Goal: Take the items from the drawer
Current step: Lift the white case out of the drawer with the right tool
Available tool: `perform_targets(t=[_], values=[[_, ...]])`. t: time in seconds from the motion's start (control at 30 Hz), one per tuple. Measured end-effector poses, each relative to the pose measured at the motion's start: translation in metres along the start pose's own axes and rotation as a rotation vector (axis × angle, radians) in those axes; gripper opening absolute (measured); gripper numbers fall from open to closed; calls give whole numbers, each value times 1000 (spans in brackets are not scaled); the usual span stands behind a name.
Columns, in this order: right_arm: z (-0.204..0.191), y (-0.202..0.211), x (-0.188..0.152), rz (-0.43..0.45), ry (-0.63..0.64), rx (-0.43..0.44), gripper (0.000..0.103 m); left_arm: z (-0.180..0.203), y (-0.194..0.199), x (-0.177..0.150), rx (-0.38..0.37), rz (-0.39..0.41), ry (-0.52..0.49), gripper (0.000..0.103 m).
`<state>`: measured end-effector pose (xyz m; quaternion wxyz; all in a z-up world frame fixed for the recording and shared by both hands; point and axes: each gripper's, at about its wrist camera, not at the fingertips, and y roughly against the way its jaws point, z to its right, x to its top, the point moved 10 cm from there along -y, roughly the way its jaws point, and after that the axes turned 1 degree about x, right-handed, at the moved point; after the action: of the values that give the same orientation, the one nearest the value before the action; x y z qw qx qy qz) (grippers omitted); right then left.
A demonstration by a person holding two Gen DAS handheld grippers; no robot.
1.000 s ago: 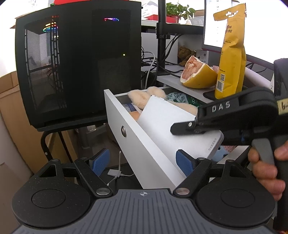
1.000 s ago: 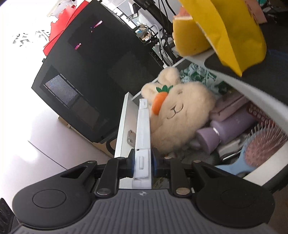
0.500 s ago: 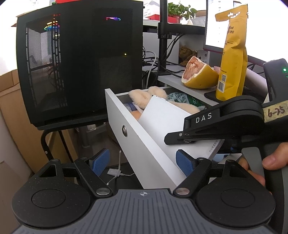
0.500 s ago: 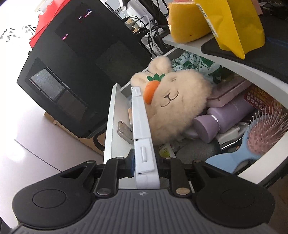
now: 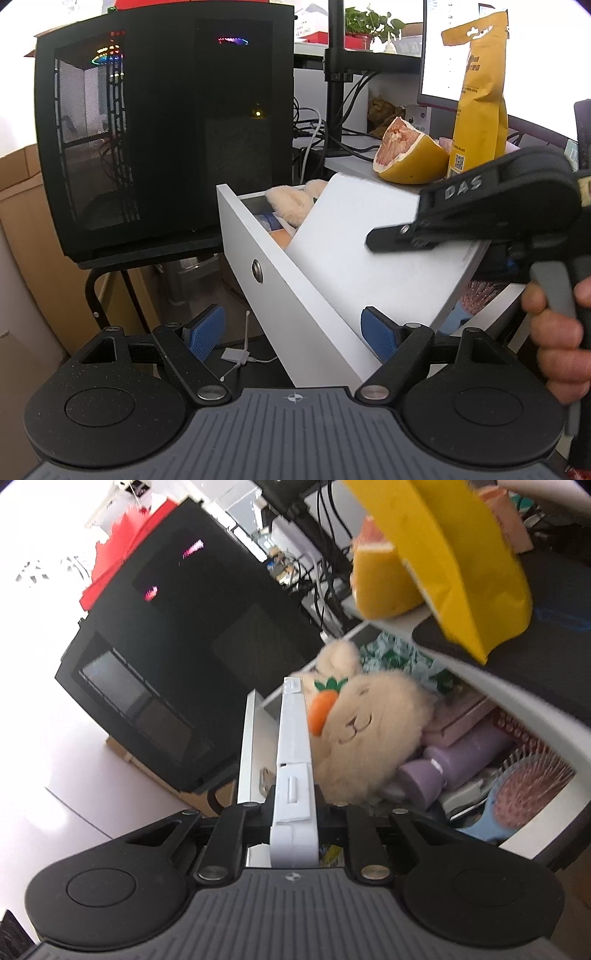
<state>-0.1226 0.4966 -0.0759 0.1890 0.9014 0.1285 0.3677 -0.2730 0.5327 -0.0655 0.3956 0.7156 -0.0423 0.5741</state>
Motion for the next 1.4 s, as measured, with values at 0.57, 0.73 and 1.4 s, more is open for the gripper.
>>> perform_targets(t=[0.57, 0.73, 1.4], values=[[22, 45, 20, 122, -105, 9, 14, 5, 4, 5, 31, 24, -47, 86], [24, 59, 26, 157, -101, -7, 14, 10, 7, 6, 12, 34, -53, 86], [26, 150, 44, 348, -147, 23, 14, 63, 14, 11, -131, 51, -95, 86]])
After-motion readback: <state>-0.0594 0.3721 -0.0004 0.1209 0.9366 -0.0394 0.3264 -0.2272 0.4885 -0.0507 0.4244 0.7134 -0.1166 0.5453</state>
